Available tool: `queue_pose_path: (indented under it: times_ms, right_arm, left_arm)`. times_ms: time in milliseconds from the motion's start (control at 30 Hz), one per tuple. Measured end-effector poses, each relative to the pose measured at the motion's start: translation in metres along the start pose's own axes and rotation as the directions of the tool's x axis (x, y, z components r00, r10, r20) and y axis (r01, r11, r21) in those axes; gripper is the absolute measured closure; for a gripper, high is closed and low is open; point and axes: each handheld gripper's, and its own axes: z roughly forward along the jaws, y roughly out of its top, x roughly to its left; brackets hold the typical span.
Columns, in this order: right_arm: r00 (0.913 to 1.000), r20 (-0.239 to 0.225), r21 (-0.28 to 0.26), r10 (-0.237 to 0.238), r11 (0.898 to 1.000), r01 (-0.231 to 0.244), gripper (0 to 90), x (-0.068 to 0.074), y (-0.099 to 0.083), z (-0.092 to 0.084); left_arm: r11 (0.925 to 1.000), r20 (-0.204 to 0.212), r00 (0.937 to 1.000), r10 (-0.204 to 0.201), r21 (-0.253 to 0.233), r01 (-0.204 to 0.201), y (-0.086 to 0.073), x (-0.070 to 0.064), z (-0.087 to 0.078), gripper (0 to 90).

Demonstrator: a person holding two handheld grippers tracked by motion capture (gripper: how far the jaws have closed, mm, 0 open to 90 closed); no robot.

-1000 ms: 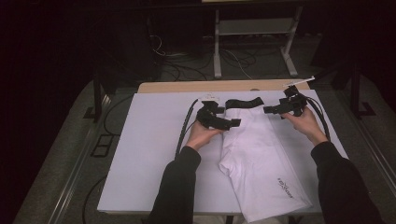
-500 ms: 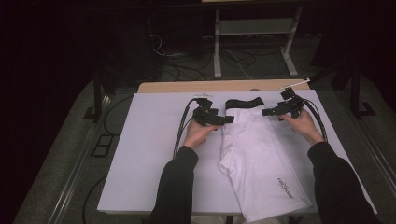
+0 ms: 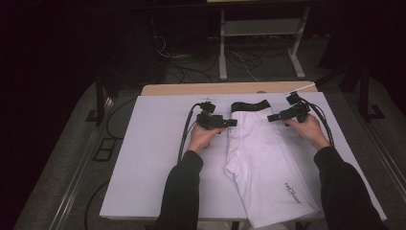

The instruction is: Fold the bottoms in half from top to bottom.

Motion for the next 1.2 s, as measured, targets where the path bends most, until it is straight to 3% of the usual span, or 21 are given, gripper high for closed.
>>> queue_pose_path:
  times_ms: [267, 600, 867, 1067, 1200]
  right_arm:
    - [0.9994, -0.028, 0.024, 0.021, 0.999, -0.021, 31.0, -0.004, -0.005, 0.003]
    - [0.9991, -0.026, 0.018, 0.033, 0.999, -0.033, 39.5, -0.008, -0.006, 0.005]
    - [0.9963, -0.034, -0.005, 0.079, 0.997, -0.079, 43.8, -0.013, -0.005, 0.009]
    - [0.9963, -0.03, -0.019, 0.08, 0.997, -0.081, 49.6, -0.01, -0.003, 0.014]
    - [0.9956, -0.012, -0.025, 0.093, 0.995, -0.093, 59.7, -0.005, 0.0, 0.019]
  left_arm:
    - [0.9998, 0.005, 0.9999, -0.012, 0.017, 0.011, -0.002, 0.0, 0.007, 21.1]
    - [0.9992, -0.009, 0.9997, -0.021, 0.035, 0.021, 0.002, 0.003, 0.015, 28.9]
    - [0.9984, -0.023, 0.9985, -0.05, 0.026, 0.051, -0.001, 0.006, 0.022, 35.7]
    - [0.9974, -0.027, 0.9972, -0.069, 0.016, 0.07, -0.002, 0.007, 0.027, 47.4]
    - [0.9959, -0.03, 0.9957, -0.087, 0.023, 0.088, -0.001, 0.006, 0.03, 57.2]
